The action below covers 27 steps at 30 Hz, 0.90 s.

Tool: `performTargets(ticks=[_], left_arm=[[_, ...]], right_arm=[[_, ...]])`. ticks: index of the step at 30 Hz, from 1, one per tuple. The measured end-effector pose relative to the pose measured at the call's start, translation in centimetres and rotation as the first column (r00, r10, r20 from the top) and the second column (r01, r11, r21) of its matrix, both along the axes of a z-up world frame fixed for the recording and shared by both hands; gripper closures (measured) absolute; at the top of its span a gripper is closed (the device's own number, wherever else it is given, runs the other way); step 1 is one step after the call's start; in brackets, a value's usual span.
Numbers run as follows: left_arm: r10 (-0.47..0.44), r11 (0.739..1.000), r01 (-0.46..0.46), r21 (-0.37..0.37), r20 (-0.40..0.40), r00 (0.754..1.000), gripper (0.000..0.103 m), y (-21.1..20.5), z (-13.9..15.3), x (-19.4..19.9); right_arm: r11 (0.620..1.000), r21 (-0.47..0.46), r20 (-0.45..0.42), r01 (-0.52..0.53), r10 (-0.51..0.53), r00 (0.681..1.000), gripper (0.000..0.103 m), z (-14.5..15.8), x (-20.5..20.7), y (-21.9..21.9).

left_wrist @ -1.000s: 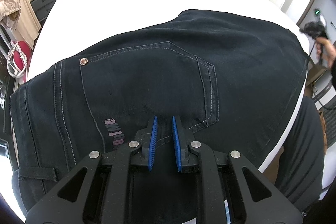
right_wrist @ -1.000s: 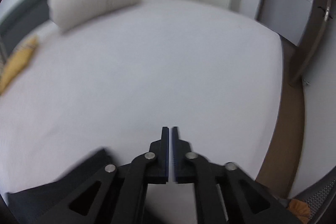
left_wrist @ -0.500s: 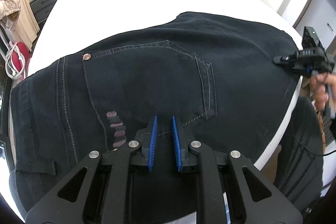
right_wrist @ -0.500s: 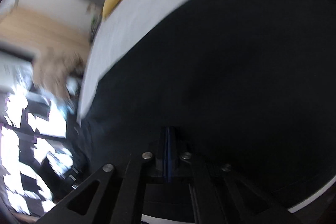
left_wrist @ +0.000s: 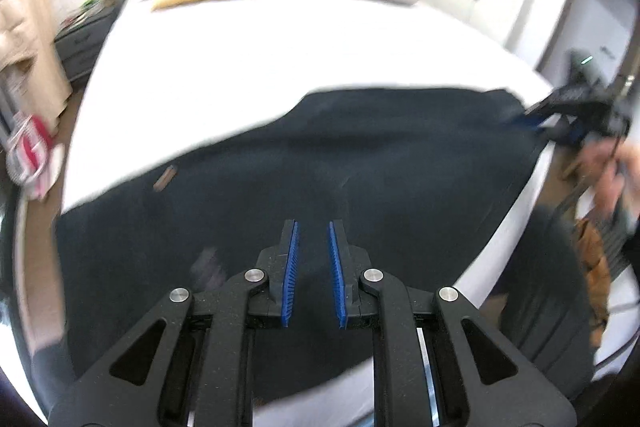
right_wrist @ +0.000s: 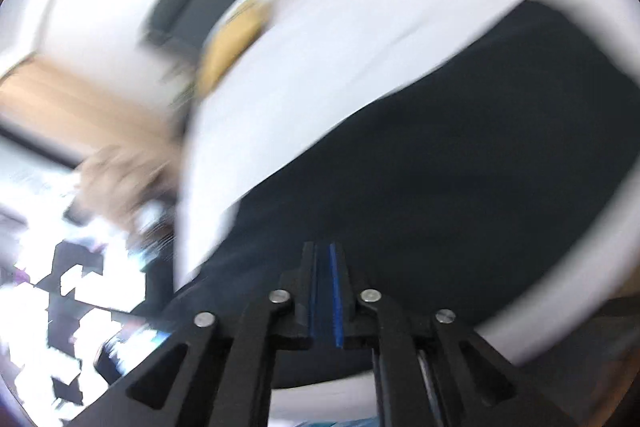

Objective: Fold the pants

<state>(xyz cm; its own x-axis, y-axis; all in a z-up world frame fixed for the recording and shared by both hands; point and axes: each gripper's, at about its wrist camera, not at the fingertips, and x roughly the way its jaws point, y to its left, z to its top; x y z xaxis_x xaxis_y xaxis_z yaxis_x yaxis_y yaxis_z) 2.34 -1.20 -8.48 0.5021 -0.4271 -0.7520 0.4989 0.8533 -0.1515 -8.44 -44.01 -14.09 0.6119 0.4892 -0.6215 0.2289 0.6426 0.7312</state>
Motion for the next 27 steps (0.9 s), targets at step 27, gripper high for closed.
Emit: performTargets(ticks=[27], left_arm=[[-0.012,0.995,0.021,0.098,-0.096,0.995,0.088,-10.3,-1.8,6.6]], right_arm=[[0.981,0.191,0.06,-0.023,0.012,0.998,0.097,-4.7,5.2,1.9]])
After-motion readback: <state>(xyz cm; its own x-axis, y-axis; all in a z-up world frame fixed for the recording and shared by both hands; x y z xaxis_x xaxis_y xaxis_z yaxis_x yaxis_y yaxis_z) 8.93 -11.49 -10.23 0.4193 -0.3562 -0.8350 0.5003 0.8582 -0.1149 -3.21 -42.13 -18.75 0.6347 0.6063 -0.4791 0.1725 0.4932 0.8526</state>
